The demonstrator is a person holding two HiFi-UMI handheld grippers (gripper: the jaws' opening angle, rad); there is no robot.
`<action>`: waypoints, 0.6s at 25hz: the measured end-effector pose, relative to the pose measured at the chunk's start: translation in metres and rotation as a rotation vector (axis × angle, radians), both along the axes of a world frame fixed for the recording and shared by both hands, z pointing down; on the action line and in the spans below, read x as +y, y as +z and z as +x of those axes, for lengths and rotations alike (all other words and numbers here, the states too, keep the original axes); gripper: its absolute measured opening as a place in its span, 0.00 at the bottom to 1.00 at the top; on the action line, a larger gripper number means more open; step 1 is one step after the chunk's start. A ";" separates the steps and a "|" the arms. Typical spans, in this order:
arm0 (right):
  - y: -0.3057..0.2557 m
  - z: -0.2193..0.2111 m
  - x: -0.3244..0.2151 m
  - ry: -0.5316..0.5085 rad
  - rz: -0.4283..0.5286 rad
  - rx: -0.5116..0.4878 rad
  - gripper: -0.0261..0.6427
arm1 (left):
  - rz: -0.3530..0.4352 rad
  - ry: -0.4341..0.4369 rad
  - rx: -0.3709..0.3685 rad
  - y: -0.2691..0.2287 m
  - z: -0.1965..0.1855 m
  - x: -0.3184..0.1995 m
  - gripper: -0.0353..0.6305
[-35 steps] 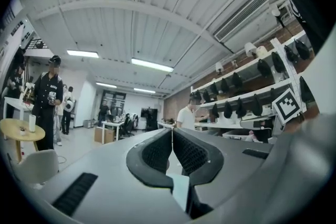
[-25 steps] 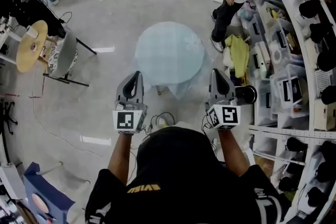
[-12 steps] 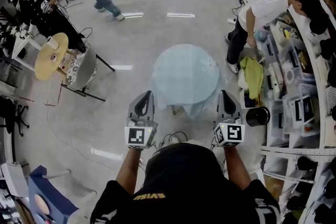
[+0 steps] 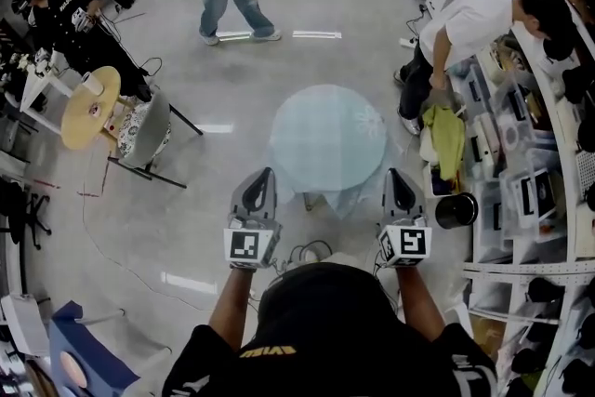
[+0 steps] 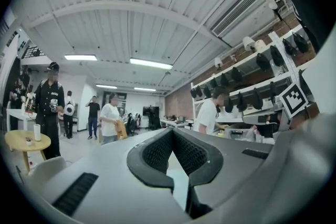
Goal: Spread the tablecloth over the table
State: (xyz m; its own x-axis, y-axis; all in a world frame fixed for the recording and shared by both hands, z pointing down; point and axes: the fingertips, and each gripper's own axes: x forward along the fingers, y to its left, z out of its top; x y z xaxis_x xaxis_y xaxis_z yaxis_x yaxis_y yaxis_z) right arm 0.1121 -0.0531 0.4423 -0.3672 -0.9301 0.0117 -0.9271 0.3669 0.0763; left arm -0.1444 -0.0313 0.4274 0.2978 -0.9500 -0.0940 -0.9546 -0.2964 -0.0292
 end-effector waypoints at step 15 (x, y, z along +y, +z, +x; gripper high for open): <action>-0.003 -0.002 0.001 -0.007 0.019 0.057 0.05 | 0.003 0.008 0.004 -0.003 0.009 0.003 0.08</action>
State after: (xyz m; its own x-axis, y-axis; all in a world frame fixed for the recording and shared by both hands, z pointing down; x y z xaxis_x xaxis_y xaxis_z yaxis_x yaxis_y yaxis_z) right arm 0.1099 -0.0519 0.4396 -0.3729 -0.9277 0.0146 -0.9185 0.3714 0.1358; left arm -0.1354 -0.0286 0.4246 0.3049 -0.9473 -0.0982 -0.9524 -0.3038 -0.0264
